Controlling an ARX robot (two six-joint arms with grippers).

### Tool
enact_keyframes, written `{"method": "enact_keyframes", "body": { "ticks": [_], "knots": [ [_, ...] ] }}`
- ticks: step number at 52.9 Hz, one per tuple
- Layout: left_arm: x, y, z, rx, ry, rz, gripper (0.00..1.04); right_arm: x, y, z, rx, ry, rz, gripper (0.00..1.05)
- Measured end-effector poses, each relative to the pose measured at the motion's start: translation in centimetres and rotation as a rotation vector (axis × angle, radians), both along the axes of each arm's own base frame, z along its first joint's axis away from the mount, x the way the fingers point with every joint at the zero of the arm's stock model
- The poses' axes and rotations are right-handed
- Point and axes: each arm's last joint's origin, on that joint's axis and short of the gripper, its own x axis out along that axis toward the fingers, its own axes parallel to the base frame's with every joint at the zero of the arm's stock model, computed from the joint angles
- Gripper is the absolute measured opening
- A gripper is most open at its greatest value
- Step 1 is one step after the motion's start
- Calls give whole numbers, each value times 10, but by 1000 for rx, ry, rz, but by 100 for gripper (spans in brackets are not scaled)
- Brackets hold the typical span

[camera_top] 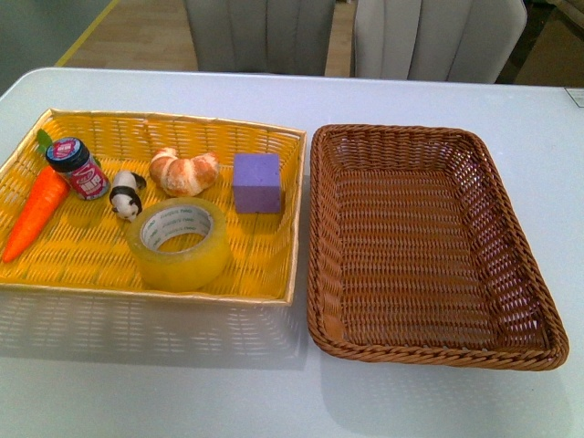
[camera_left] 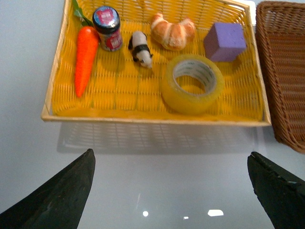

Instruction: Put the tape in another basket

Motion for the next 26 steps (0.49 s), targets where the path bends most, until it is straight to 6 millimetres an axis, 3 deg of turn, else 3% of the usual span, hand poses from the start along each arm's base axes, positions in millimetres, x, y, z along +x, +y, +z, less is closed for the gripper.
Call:
{"method": "enact_keyframes", "body": {
  "ticks": [8, 13, 26],
  "knots": [
    [58, -4, -15, 6, 7, 13, 96, 0, 0, 0, 0, 0, 0, 96],
    [94, -10, -35, 5, 41, 22, 96, 0, 0, 0, 0, 0, 0, 96],
    [166, -34, -86, -24, 153, 44, 96, 0, 0, 0, 0, 0, 0, 96]
  ]
}}
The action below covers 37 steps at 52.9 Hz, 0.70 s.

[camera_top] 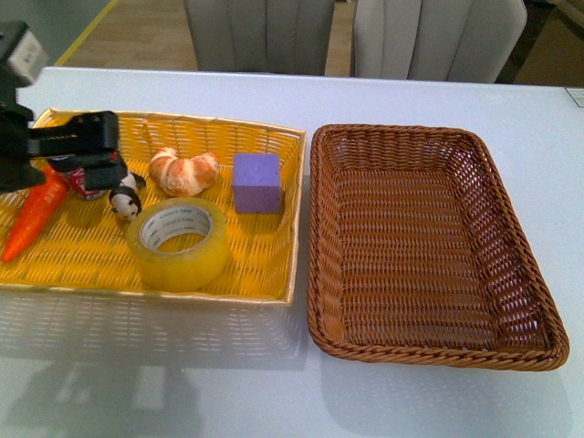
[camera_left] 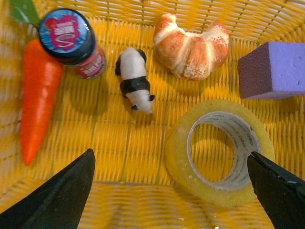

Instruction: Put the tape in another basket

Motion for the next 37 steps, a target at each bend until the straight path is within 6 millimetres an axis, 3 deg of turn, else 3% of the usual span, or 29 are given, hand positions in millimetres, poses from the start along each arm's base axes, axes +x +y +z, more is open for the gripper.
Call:
{"method": "enact_keyframes", "body": {
  "ticks": [12, 37],
  "knots": [
    [31, -17, -26, -29, 79, 11, 96, 0, 0, 0, 0, 0, 0, 96],
    [53, -29, -67, -46, 172, 58, 96, 0, 0, 0, 0, 0, 0, 96]
  ]
}}
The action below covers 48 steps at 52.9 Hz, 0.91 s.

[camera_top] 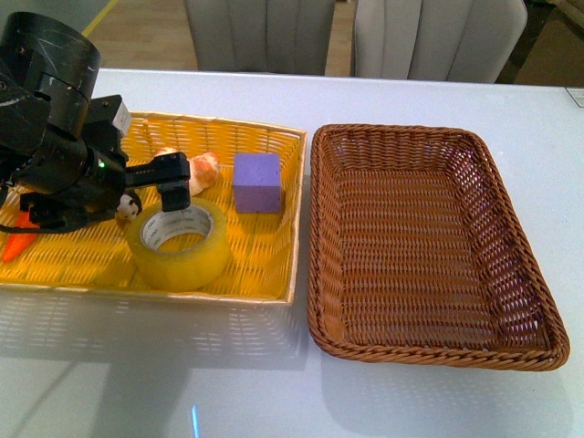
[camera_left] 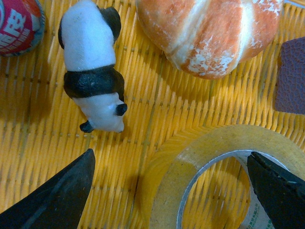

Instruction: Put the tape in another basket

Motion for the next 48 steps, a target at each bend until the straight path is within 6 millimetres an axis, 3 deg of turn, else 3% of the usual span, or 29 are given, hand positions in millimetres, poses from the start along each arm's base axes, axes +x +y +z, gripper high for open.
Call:
{"method": "enact_keyframes", "body": {
  "ticks": [16, 28, 37, 42, 48],
  "knots": [
    [0, -7, -8, -13, 19, 15, 93, 0, 0, 0, 0, 0, 0, 96],
    [2, -11, -8, -13, 16, 14, 60, 0, 0, 0, 0, 0, 0, 96],
    [-3, -10, -23, 21, 68, 28, 25, 0, 0, 0, 0, 0, 0, 96],
    [-3, -9, -23, 25, 70, 49, 16, 0, 0, 0, 0, 0, 0, 96],
    [-3, -8, -23, 28, 71, 52, 16, 0, 0, 0, 0, 0, 0, 96]
  ]
}}
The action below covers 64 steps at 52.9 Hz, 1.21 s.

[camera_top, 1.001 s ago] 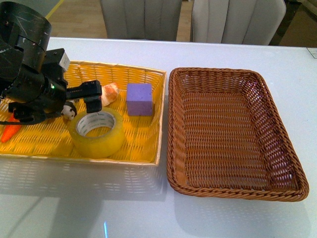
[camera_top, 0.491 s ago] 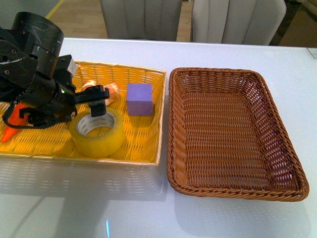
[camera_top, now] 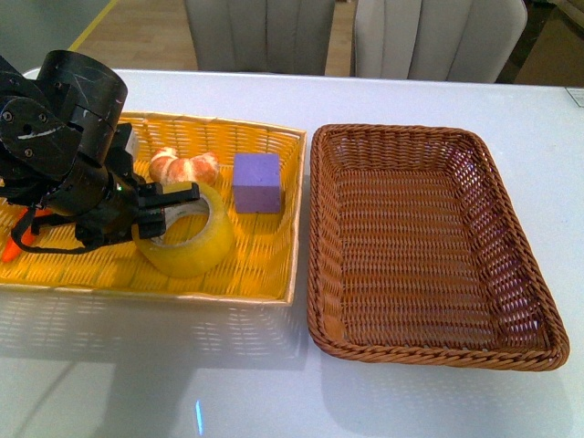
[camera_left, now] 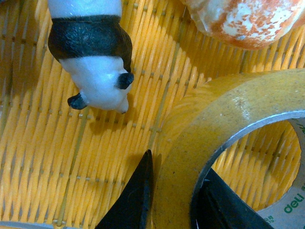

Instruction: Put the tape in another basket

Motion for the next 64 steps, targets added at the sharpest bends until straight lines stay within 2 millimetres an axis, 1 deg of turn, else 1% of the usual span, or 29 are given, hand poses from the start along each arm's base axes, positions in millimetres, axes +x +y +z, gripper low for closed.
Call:
{"method": "enact_keyframes", "body": {
  "ticks": [11, 17, 22, 25, 26, 29, 33, 36, 38, 40, 42, 43, 46, 48, 58, 64],
  "knots": [
    [-4, -1, 6, -32, -8, 3, 16, 0, 0, 0, 0, 0, 0, 96],
    [-10, -4, 18, -57, -32, -9, 16, 0, 0, 0, 0, 0, 0, 96],
    [-11, -9, 40, -80, -83, -23, 16, 0, 0, 0, 0, 0, 0, 96],
    [-10, -15, 60, -95, -132, -36, 16, 0, 0, 0, 0, 0, 0, 96],
    [-9, -19, 70, -100, -153, -44, 16, 0, 0, 0, 0, 0, 0, 96],
    [-5, -28, 88, -110, -187, -67, 16, 0, 0, 0, 0, 0, 0, 96],
    [1, -44, 102, -113, -206, -97, 16, 0, 0, 0, 0, 0, 0, 96],
    [8, -60, 108, -116, -207, -128, 16, 0, 0, 0, 0, 0, 0, 96],
    [14, -73, 109, -113, -200, -153, 16, 0, 0, 0, 0, 0, 0, 96],
    [17, -82, 109, -113, -197, -168, 16, 0, 0, 0, 0, 0, 0, 96],
    [21, -96, 108, -115, -192, -196, 16, 0, 0, 0, 0, 0, 0, 96],
    [22, -99, 107, -116, -191, -201, 16, 0, 0, 0, 0, 0, 0, 96],
    [25, -122, 101, -116, -176, -243, 16, 0, 0, 0, 0, 0, 0, 96],
    [25, -131, 97, -118, -167, -261, 16, 0, 0, 0, 0, 0, 0, 96],
    [21, -170, 90, -128, -152, -332, 16, 0, 0, 0, 0, 0, 0, 96],
    [18, -187, 85, -138, -142, -360, 16, 0, 0, 0, 0, 0, 0, 96]
  ]
}}
